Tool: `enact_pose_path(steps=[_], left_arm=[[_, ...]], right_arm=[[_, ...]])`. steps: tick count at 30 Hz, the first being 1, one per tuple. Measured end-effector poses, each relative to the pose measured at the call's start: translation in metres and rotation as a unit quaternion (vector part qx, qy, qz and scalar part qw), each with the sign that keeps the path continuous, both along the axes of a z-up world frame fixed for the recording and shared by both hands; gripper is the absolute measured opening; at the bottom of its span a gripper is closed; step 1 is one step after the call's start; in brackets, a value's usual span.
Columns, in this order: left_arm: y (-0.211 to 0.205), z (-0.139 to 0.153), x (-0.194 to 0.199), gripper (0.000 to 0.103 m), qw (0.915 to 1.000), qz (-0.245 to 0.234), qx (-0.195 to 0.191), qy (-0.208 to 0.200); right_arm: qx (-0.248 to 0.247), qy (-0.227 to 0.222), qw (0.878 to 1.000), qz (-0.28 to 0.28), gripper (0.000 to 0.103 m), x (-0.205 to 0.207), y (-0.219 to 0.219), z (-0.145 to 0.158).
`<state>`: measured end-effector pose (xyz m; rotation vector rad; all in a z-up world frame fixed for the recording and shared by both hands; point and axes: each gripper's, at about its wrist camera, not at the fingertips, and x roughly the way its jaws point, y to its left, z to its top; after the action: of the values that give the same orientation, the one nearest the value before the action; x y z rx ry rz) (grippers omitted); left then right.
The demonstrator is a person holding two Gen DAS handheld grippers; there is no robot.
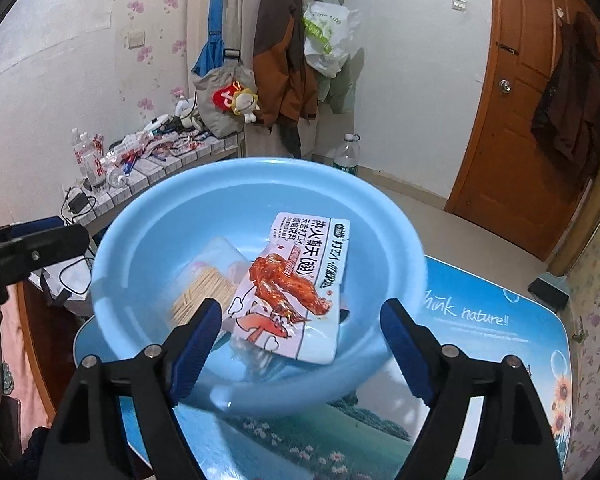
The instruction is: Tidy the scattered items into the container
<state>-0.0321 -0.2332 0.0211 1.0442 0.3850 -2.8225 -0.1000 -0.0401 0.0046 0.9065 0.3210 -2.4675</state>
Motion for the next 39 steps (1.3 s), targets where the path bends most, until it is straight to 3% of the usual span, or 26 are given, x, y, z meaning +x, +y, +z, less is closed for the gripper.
enact_pose_path(steps=[4,7,13,15,25,30,39], left_arm=[[0.012,0.0,0.008,0.077,0.9999,0.0,-0.013,0.0],[0.024,0.002,0.014,0.084,0.9997,-0.004,-0.026,0.0],[0.053,0.007,0.029,0.085,0.9983,-0.017,-0.056,0.007],[0.063,0.007,0.033,0.09,0.9978,-0.02,-0.062,0.008],[0.132,-0.001,0.044,0.095,0.9931,-0.086,-0.08,0.005],[0.17,-0.013,0.045,0.098,0.9881,-0.127,-0.087,-0.003],[0.221,-0.032,0.045,0.098,0.9802,-0.172,-0.098,-0.009]], right_arm=[[-0.007,0.006,1.0,-0.011,0.083,0.008,0.016,0.004],[-0.015,0.01,1.0,-0.02,0.083,0.018,0.033,0.007],[-0.029,0.01,0.999,-0.044,0.083,0.038,0.073,0.01],[-0.034,0.01,0.998,-0.056,0.083,0.045,0.088,0.009],[-0.045,0.003,0.992,-0.119,0.083,0.087,0.156,-0.009],[-0.058,0.001,0.984,-0.166,0.095,0.107,0.192,-0.017],[-0.067,-0.009,0.974,-0.217,0.095,0.129,0.233,-0.029]])
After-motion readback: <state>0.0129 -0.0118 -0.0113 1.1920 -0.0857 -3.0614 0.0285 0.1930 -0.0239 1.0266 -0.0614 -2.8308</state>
